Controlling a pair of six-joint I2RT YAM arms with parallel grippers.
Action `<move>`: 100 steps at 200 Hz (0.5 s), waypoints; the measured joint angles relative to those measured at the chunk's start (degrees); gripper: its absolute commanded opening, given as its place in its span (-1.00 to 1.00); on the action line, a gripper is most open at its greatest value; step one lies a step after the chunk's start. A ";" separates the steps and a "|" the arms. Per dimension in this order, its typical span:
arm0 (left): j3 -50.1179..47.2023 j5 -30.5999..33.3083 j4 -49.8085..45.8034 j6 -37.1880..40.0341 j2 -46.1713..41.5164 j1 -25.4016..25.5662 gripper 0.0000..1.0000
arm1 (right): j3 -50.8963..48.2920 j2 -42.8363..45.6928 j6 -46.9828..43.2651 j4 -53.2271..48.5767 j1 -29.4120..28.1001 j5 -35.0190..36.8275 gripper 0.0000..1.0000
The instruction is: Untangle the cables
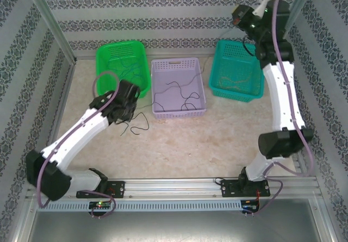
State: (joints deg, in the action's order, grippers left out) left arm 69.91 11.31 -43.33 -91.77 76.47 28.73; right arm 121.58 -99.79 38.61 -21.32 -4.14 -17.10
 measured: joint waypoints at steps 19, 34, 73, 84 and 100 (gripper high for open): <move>7.74 -1.92 4.66 5.22 7.58 1.36 -1.00 | 7.93 -6.88 -1.36 -0.42 -2.80 -1.81 -1.00; 12.35 -3.34 6.93 8.22 13.31 2.03 -1.00 | 11.96 -11.23 -2.43 -1.01 -4.70 -2.56 -1.00; 20.98 -6.69 8.48 13.20 27.87 4.07 -1.00 | 13.16 -17.16 -5.09 -4.26 -8.20 -2.95 -1.00; 22.12 -6.95 8.44 14.40 30.88 4.87 -0.94 | 11.89 -17.68 -5.95 -5.03 -8.92 -2.93 -1.00; 23.02 -7.04 7.96 16.02 34.10 5.81 -0.27 | 9.38 -17.88 -6.75 -5.51 -9.86 -2.95 -1.00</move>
State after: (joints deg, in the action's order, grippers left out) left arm 92.92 4.27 -35.38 -75.75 110.56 34.54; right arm 130.96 -117.67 31.86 -26.83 -14.00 -20.05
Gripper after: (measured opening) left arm 0.154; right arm 0.063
